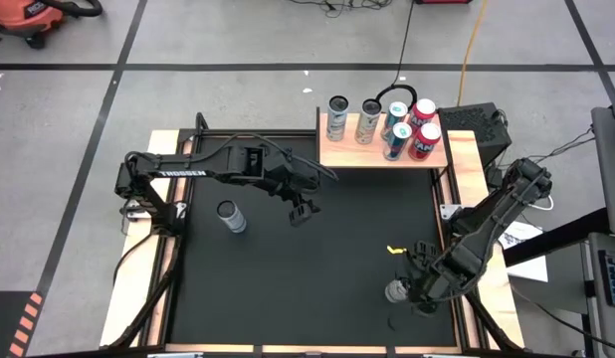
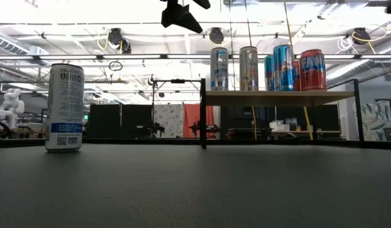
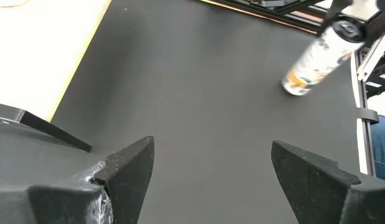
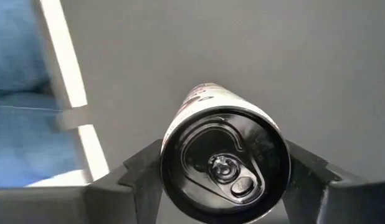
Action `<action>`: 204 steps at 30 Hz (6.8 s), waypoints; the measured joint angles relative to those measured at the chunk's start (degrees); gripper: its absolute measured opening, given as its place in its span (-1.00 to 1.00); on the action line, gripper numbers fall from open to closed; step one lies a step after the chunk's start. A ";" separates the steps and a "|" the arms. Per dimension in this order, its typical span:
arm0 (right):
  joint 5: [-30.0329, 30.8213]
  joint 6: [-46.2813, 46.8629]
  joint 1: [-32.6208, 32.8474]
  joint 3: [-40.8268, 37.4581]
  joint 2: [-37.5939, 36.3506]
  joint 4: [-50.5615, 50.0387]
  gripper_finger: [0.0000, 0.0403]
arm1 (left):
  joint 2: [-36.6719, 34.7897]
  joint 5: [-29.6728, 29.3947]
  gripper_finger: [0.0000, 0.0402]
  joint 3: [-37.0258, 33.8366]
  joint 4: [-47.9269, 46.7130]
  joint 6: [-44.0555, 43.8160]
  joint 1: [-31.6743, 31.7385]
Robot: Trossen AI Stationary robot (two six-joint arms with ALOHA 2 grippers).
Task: Place canned beverage on shelf
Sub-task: Put the white yellow soda can on the shelf aligned with the white yellow soda can
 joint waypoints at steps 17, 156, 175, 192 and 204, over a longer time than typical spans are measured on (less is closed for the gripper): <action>6.76 -32.25 -18.56 14.64 -0.85 -14.02 0.10 | 0.00 -0.02 0.61 0.00 0.02 -0.18 -0.02; -3.79 -73.15 -76.02 51.64 18.14 -25.78 0.18 | 0.00 -2.45 0.61 0.00 -3.07 -0.30 -0.07; -3.85 -69.55 -76.00 51.66 18.14 -25.78 0.18 | 0.00 -2.52 0.61 0.00 -3.06 -0.15 -0.07; 3.68 -67.48 -76.61 51.78 18.14 -25.63 0.40 | 0.00 -2.84 0.61 0.00 -3.28 -0.17 -0.07; -2.50 -67.92 -76.63 51.84 18.03 -25.74 0.55 | 0.00 -2.86 0.61 0.00 -4.17 -0.20 -0.07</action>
